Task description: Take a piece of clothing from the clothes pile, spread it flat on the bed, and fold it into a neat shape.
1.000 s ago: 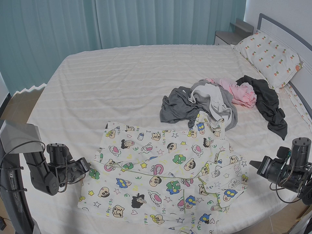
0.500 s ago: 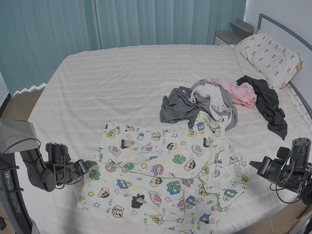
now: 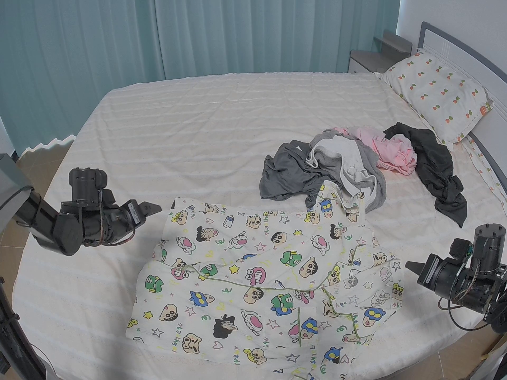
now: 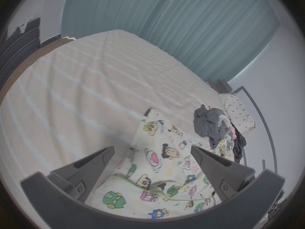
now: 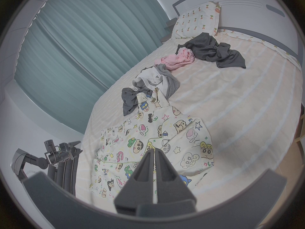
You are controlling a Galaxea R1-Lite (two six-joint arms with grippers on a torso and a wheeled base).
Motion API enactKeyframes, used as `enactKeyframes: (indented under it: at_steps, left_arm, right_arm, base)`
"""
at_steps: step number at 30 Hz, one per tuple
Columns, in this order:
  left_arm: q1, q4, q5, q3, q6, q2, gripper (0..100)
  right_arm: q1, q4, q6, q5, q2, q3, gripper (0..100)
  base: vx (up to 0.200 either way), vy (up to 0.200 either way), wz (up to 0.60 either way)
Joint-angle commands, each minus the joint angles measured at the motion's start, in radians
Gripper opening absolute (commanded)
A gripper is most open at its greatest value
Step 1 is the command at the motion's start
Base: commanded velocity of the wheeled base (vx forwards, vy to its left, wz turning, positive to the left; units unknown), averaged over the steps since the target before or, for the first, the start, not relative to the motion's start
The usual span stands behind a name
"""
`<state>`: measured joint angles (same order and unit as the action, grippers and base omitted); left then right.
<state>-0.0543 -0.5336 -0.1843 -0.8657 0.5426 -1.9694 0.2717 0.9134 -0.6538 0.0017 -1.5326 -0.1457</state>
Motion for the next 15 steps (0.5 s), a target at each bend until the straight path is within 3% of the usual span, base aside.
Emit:
enactKeyframes:
  at_steps: [1, 15]
  left_arm:
    - [-0.082, 0.043, -0.003, -0.116, 0.004, -0.12, 100]
    - [-0.102, 0.037, 0.003, -0.113, -0.006, -0.209, 100]
  right_arm:
    - [0.001, 0.001, 0.0, 0.0, -0.001, 0.003, 0]
    - [0.017, 0.001, 0.0, -0.002, -0.003, 0.011, 0]
  base:
    - [0.0, 0.0, 0.0]
    - [0.0, 0.0, 0.0]
